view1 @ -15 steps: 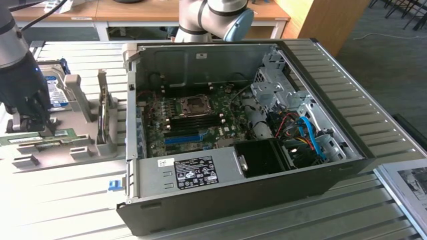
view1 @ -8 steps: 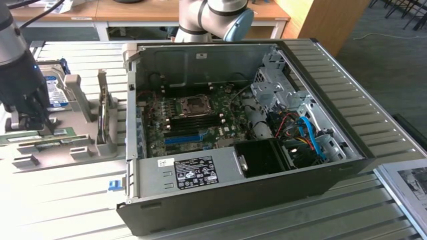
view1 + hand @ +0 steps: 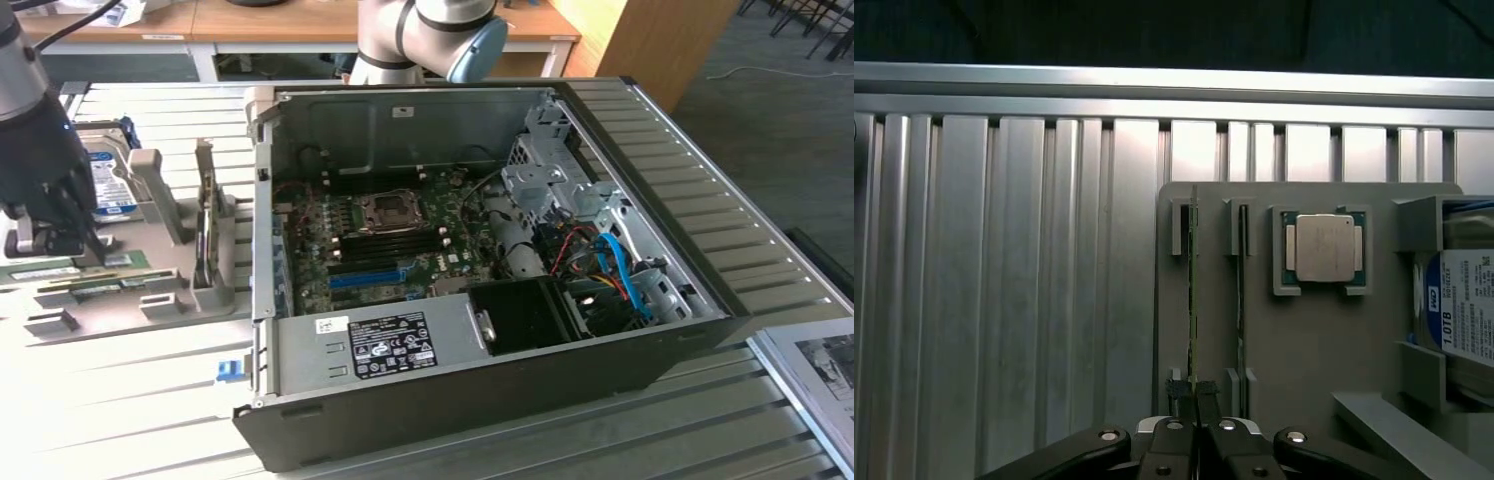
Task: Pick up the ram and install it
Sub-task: 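Pick up the ram and move it above insertion slot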
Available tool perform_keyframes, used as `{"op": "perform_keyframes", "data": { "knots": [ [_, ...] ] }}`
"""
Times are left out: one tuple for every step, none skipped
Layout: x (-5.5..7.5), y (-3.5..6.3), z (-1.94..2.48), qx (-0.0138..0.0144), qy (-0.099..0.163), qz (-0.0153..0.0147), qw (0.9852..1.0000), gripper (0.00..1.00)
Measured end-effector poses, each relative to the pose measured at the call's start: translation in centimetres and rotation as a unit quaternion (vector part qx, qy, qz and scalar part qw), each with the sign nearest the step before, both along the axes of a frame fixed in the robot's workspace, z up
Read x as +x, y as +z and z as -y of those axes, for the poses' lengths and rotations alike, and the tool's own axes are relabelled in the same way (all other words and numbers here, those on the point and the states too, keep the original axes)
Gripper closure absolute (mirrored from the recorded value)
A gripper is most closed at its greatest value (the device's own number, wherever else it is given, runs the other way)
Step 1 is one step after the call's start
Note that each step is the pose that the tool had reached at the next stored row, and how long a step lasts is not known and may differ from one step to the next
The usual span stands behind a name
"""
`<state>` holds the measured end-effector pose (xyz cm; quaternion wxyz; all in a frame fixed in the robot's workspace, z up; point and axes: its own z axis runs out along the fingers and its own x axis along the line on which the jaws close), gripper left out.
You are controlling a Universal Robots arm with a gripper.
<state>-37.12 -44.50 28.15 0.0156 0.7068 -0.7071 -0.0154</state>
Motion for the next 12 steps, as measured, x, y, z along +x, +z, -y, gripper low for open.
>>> {"op": "perform_keyframes", "data": {
  "knots": [
    [0.00,0.09,0.00,0.0000,0.000,0.0000,1.0000,0.88],
    [0.00,0.17,0.00,0.0000,0.000,0.0000,1.0000,0.88],
    [0.00,0.25,0.00,0.0000,0.000,0.0000,1.0000,0.88],
    [0.00,0.34,0.00,0.0000,0.000,0.0000,1.0000,0.88],
    [0.00,0.42,0.00,0.0000,0.000,0.0000,1.0000,0.88],
    [0.00,0.52,0.00,0.0000,0.000,0.0000,1.0000,0.88],
    [0.00,0.61,0.00,0.0000,0.000,0.0000,1.0000,0.88],
    [0.00,0.71,0.00,0.0000,0.000,0.0000,1.0000,0.88],
    [0.00,0.80,0.00,0.0000,0.000,0.0000,1.0000,0.88],
    [0.00,0.90,0.00,0.0000,0.000,0.0000,1.0000,0.88],
    [0.00,0.98,0.00,0.0000,0.000,0.0000,1.0000,0.88],
    [0.00,1.06,0.00,0.0000,0.000,0.0000,1.0000,0.88]
  ]
}}
